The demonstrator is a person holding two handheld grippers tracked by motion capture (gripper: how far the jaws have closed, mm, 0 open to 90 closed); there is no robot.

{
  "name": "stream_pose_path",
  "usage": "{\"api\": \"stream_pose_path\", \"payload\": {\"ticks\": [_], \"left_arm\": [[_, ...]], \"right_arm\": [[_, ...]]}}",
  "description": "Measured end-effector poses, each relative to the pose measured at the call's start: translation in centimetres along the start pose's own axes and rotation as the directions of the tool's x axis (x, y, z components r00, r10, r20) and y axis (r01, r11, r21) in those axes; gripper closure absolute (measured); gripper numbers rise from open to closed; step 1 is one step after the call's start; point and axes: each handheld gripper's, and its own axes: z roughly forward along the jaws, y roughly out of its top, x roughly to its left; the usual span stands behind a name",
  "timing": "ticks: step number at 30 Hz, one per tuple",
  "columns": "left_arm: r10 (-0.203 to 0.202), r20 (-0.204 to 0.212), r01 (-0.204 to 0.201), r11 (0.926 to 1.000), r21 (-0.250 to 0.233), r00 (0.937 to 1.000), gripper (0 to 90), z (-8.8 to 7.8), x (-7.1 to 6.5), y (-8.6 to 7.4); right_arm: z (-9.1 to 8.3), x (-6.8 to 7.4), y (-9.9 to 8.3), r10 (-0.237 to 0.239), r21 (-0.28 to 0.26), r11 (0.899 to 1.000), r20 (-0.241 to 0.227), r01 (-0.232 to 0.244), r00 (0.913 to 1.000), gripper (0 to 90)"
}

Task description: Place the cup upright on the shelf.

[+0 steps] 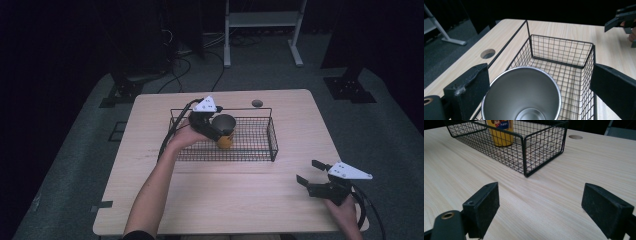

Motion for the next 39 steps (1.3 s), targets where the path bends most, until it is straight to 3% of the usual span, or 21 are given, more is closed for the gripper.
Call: {"api": "stream_pose_path", "payload": {"ticks": [28, 39], "left_arm": [[-0.014, 0.011, 0.015, 0.9968, -0.079, 0.9998, 1.9, -2.2, -2.5, -0.6], [-0.026, -0.008, 0.025, 0.9935, -0.111, 0.9996, 1.9, -2.9, -3.6, -1.5]], "right_arm": [[0.0, 0.1, 0.0, -0.005, 0.004, 1.0, 0.005, 0.005, 1.0, 13.7], [0.0, 0.2, 0.0, -0.004, 0.006, 1.0, 0.007, 0.004, 1.0, 13.7]]}}
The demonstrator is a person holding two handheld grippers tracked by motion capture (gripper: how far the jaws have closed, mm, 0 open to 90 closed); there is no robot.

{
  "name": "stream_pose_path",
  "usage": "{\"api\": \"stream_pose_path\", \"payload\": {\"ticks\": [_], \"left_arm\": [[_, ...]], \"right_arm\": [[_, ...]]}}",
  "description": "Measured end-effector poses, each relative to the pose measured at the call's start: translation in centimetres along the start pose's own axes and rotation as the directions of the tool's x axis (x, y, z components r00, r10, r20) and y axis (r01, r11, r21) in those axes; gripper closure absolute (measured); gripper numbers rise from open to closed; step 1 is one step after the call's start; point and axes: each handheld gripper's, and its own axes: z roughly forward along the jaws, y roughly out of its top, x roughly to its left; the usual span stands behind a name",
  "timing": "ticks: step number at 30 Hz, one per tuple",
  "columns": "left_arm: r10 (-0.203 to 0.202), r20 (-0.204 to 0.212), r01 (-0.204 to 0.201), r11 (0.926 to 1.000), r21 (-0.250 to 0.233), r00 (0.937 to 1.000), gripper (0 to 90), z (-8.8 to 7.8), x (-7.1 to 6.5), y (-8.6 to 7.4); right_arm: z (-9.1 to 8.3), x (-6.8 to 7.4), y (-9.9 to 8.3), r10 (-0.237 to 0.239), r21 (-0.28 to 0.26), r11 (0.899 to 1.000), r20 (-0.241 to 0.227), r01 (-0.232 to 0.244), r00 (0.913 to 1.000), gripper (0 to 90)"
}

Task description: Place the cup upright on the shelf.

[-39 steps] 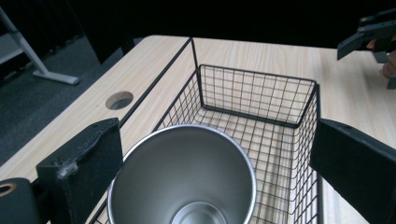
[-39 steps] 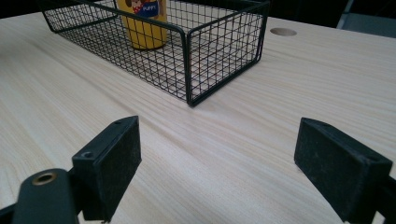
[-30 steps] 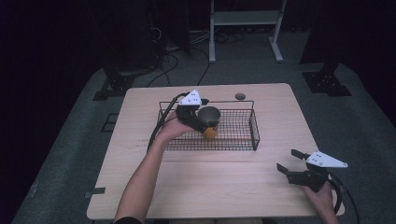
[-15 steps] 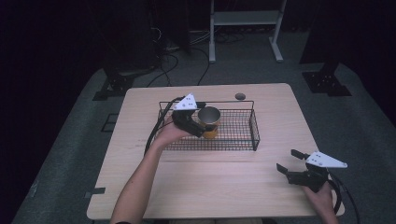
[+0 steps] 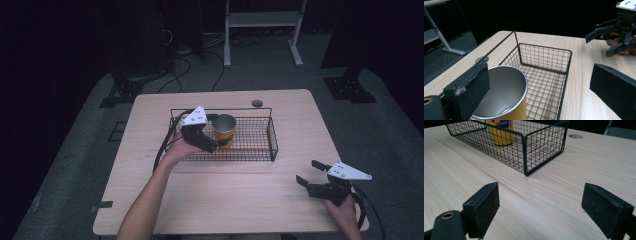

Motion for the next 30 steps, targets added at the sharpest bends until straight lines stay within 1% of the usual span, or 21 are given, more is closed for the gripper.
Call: {"api": "stream_pose_path", "payload": {"ticks": [2, 5, 7, 9, 14, 16, 26, 30], "left_arm": [[0.005, -0.003, -0.005, 1.0, -0.001, 1.0, 1.9, -0.2, -0.2, -0.2], [-0.001, -0.006, 0.001, 1.0, -0.004, 1.0, 1.9, -0.4, -0.4, -0.3], [0.007, -0.009, -0.007, 0.9999, -0.011, 0.9999, 2.1, -0.6, -0.6, -0.4], [0.006, -0.006, -0.006, 0.9998, -0.021, 1.0, 2.9, -0.7, -0.8, -0.5], [0.01, -0.001, -0.01, 0.9996, -0.026, 1.0, 2.8, -0.7, -1.3, -0.6], [0.003, 0.005, -0.003, 0.9997, -0.026, 1.0, 2.8, -0.8, -1.5, -0.8], [0.003, 0.008, -0.003, 0.9993, -0.037, 1.0, 2.8, -1.2, -2.4, -1.4], [0.003, 0.009, -0.002, 0.9983, -0.059, 1.0, 2.7, -1.6, -3.0, -1.6]], "right_arm": [[0.0, 0.0, 0.0, 0.001, 0.0, 1.0, 0.001, -0.001, 1.0, 13.7], [0.0, 0.0, 0.0, 0.001, 0.0, 1.0, 0.001, -0.001, 1.0, 13.7], [0.0, 0.0, 0.0, 0.0, 0.001, 1.0, 0.002, 0.0, 1.0, 13.7], [0.0, 0.0, 0.0, 0.0, 0.0, 1.0, 0.001, 0.0, 1.0, 13.7], [0.0, 0.0, 0.0, -0.001, 0.002, 1.0, 0.001, 0.001, 1.0, 13.7], [0.0, 0.0, 0.0, 0.0, 0.002, 1.0, 0.0, 0.0, 1.0, 13.7], [0.0, 0.1, 0.0, -0.003, 0.004, 1.0, 0.002, 0.003, 1.0, 13.7], [0.0, 0.1, 0.0, -0.003, 0.004, 1.0, 0.002, 0.003, 1.0, 13.7]]}}
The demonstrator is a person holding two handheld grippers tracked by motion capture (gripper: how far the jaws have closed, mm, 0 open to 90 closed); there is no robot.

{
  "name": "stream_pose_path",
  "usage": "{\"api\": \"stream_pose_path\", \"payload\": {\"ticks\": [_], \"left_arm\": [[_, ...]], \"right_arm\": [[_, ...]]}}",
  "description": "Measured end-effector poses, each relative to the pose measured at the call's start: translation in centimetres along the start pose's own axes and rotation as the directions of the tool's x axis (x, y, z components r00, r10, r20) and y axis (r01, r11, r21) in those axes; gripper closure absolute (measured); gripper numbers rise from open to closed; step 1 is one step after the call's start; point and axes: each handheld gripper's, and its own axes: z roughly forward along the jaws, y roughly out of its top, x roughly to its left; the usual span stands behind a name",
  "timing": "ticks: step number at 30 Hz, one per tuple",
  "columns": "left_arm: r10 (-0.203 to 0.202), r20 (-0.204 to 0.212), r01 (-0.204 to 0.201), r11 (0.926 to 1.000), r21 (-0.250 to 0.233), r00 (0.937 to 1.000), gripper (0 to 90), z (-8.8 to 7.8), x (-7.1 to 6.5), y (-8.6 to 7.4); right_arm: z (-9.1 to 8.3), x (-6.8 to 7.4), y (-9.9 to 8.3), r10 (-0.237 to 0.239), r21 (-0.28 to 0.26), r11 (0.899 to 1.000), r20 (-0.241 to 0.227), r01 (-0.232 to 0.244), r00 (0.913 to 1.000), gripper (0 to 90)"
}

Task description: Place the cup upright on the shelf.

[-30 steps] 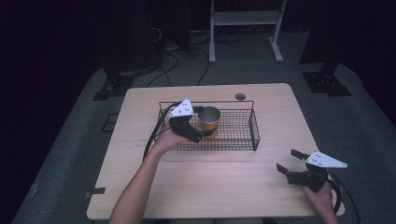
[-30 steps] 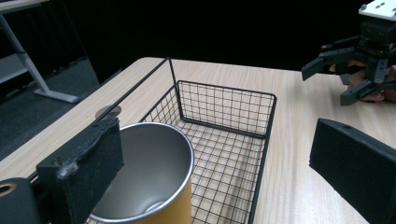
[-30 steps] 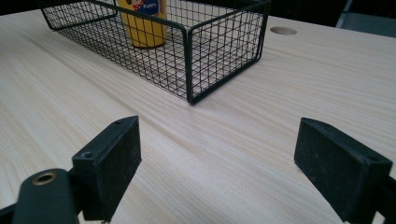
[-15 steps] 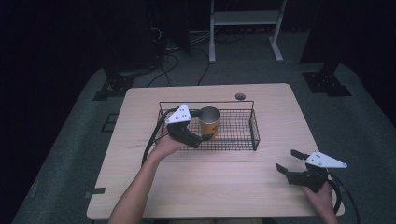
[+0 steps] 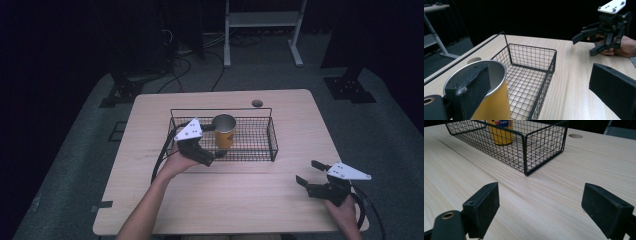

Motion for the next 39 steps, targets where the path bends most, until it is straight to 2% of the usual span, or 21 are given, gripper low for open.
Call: {"api": "stream_pose_path", "payload": {"ticks": [4, 7, 20, 30, 33, 37, 39], "left_arm": [[-0.013, 0.006, 0.013, 0.9998, -0.015, 0.9999, 2.7, -0.3, -0.5, -0.1], [0.001, 0.003, -0.001, 0.9997, -0.024, 1.0, 2.3, -0.5, -0.8, -0.2], [-0.007, 0.009, 0.007, 0.9991, -0.042, 0.9999, 2.4, -1.0, -2.2, -0.9], [-0.037, -0.006, 0.036, 0.9981, -0.049, 0.9993, 2.4, -1.9, -3.0, -2.3], [-0.031, -0.012, 0.03, 0.9978, -0.06, 0.9995, 2.4, -2.1, -3.6, -2.6], [-0.016, -0.011, 0.016, 0.9992, -0.037, 0.9998, 2.4, -2.1, -4.2, -2.7], [-0.008, -0.015, 0.008, 0.9989, -0.045, 0.9999, 2.4, -2.1, -4.5, -2.8]], "right_arm": [[0.0, 0.0, 0.0, 0.002, -0.001, 1.0, -0.001, -0.002, 1.0, 13.7], [0.0, 0.0, 0.0, -0.002, 0.0, 1.0, -0.001, 0.002, 1.0, 13.7], [0.0, 0.0, 0.0, -0.001, 0.002, 1.0, 0.001, 0.001, 1.0, 13.7], [0.0, 0.0, 0.0, -0.001, 0.003, 1.0, 0.0, 0.001, 1.0, 13.8], [0.1, 0.0, 0.0, -0.004, 0.005, 1.0, 0.001, 0.004, 1.0, 13.8], [0.1, 0.0, 0.0, -0.004, 0.006, 1.0, 0.002, 0.004, 1.0, 13.7], [0.1, 0.1, 0.0, -0.004, 0.006, 1.0, 0.002, 0.004, 1.0, 13.8]]}}
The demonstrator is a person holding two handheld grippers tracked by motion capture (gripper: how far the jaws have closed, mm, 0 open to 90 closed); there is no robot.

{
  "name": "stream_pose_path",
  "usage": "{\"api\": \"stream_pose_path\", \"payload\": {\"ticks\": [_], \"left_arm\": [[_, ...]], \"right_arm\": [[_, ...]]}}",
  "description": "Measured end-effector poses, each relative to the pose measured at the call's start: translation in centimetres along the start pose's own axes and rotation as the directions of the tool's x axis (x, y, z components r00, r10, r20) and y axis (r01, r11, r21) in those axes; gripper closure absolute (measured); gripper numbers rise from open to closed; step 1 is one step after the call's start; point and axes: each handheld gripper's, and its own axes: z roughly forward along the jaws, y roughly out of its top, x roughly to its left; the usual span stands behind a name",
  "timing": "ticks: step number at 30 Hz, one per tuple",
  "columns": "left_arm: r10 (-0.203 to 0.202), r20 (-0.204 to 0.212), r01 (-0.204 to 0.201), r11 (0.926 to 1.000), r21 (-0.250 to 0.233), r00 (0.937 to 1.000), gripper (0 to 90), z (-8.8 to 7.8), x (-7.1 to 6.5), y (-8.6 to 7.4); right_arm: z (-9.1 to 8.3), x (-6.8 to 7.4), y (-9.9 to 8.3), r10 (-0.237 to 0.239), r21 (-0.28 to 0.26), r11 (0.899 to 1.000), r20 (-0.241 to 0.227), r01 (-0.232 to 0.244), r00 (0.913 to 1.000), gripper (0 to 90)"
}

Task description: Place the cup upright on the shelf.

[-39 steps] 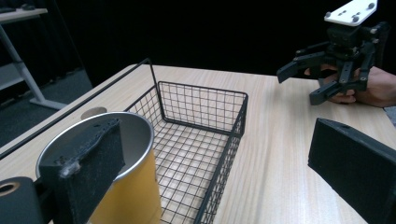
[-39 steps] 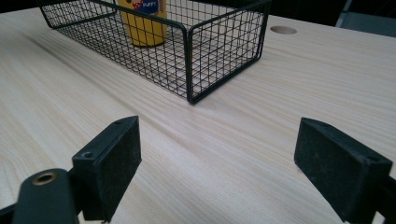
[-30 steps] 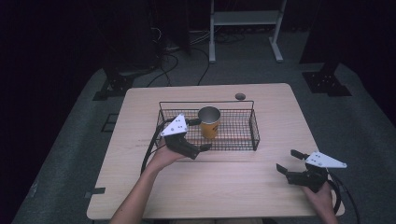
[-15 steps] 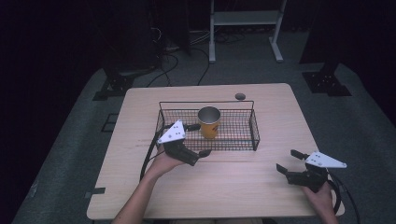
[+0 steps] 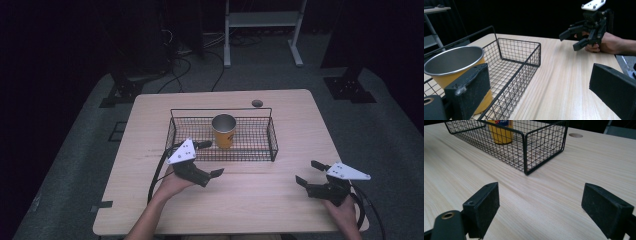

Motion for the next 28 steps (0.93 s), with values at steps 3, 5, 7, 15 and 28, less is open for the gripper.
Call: {"api": "stream_pose_path", "payload": {"ticks": [3, 5, 7, 15, 28], "left_arm": [[0.0, 0.0, 0.0, 1.0, 0.001, 1.0, 2.4, -0.2, -0.4, -0.2], [0.001, -0.004, -0.001, 1.0, -0.003, 1.0, 2.4, -0.4, -0.5, -0.3], [-0.009, -0.011, 0.009, 0.9999, -0.009, 0.9999, 2.4, -0.6, -0.7, -0.5], [-0.02, -0.021, 0.019, 0.9995, -0.024, 0.9996, 2.4, -1.4, -1.9, -1.4], [-0.007, -0.1, 0.002, 0.9988, -0.049, 0.9949, 2.4, -3.0, -4.0, -3.1]], "right_arm": [[0.0, 0.0, 0.0, 0.001, -0.001, 1.0, 0.0, -0.001, 1.0, 13.8], [0.0, 0.0, 0.0, 0.002, -0.001, 1.0, 0.0, -0.002, 1.0, 13.8], [0.0, 0.0, 0.0, 0.001, -0.001, 1.0, -0.001, -0.001, 1.0, 13.7], [0.0, 0.0, 0.0, 0.0, -0.001, 1.0, -0.001, 0.0, 1.0, 13.8], [0.0, 0.0, 0.0, -0.003, -0.002, 1.0, -0.003, 0.003, 1.0, 13.8]]}}
